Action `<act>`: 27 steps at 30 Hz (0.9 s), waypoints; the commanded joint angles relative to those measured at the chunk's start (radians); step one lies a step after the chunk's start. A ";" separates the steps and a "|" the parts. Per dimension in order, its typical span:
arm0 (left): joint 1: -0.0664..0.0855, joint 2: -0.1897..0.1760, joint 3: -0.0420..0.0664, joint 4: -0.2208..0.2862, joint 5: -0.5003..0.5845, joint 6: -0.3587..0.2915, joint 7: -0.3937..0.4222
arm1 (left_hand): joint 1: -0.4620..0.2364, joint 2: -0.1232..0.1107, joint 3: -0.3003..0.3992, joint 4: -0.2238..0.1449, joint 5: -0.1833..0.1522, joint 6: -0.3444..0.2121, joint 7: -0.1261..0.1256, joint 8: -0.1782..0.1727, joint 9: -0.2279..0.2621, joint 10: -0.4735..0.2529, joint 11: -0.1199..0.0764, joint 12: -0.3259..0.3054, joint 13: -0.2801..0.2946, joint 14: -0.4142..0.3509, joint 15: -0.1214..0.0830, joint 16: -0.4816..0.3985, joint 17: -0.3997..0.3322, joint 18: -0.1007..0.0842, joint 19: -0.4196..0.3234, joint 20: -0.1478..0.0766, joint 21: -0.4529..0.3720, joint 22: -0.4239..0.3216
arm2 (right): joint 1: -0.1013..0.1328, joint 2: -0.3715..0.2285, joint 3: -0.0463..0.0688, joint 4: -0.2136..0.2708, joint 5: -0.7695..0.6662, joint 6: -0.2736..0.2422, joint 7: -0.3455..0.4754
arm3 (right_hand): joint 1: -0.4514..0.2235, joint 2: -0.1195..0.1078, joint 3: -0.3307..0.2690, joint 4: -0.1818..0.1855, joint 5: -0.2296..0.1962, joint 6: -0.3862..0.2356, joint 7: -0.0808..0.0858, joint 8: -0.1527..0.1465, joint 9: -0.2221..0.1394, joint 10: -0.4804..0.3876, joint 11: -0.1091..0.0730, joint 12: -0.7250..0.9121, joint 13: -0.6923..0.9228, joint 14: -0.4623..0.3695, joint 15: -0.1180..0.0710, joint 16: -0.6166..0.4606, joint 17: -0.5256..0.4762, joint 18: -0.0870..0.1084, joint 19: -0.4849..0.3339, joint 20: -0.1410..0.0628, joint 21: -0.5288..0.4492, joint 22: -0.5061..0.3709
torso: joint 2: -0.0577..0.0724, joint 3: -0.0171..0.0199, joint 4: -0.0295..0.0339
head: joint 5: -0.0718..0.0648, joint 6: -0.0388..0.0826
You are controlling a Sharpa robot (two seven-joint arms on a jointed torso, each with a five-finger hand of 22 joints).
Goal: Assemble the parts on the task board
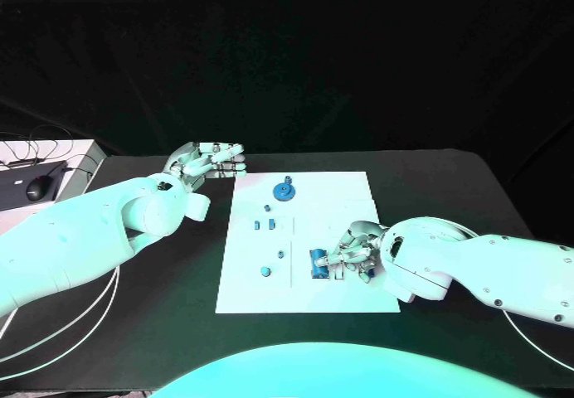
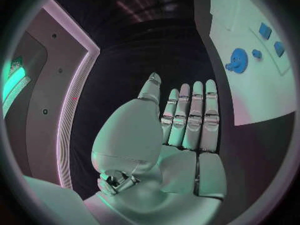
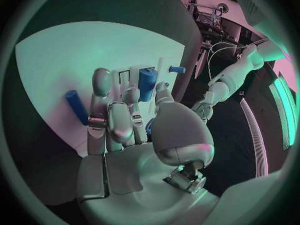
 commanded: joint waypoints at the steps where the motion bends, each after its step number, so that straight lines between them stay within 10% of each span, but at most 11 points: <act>1: -0.001 -0.001 0.000 0.001 0.003 0.016 0.005 | -0.006 0.005 0.006 0.000 0.001 -0.002 0.001 -0.001 -0.001 -0.002 0.007 -0.004 0.000 -0.004 0.000 0.002 0.001 -0.005 -0.005 0.003 0.000 0.000 | -0.001 -0.016 0.001 0.015 0.001 -0.004 0.046 | 0.010 -0.018 0.049 -0.026 -0.016 0.007 -0.001 0.010 0.006 0.003 -0.006 0.008 0.003 0.001 -0.002 -0.003 0.002 -0.014 0.037 -0.005 0.008 0.002 | -0.001 0.0001 -0.0009 | 0.003 0.001; 9: -0.001 -0.002 0.000 0.000 0.003 0.016 0.005 | -0.005 0.006 0.007 0.000 0.000 -0.001 0.001 -0.001 -0.001 -0.001 0.006 -0.004 0.000 -0.004 -0.001 0.003 0.001 -0.005 -0.004 0.003 0.001 0.000 | -0.001 -0.051 0.001 0.042 0.003 -0.009 0.087 | 0.056 -0.034 0.073 -0.072 0.062 0.009 -0.010 0.045 0.032 0.013 -0.011 0.025 0.015 0.001 -0.006 -0.001 0.006 -0.017 0.038 -0.009 0.021 0.007 | 0.000 0.0005 -0.0005 | 0.004 0.001; 27: -0.001 -0.002 0.000 0.000 0.003 0.016 0.004 | -0.005 0.006 0.007 0.000 0.000 -0.001 0.001 -0.001 -0.001 -0.001 0.006 -0.004 0.000 -0.004 -0.001 0.003 0.001 -0.005 -0.004 0.003 0.001 0.000 | -0.011 -0.052 0.001 0.048 -0.025 0.032 0.078 | 0.099 -0.044 0.104 -0.105 0.085 0.014 -0.022 0.083 0.045 0.023 -0.020 0.036 0.023 0.002 -0.013 0.000 0.012 -0.023 0.040 -0.015 0.037 0.012 | 0.001 -0.0011 0.0008 | 0.005 -0.003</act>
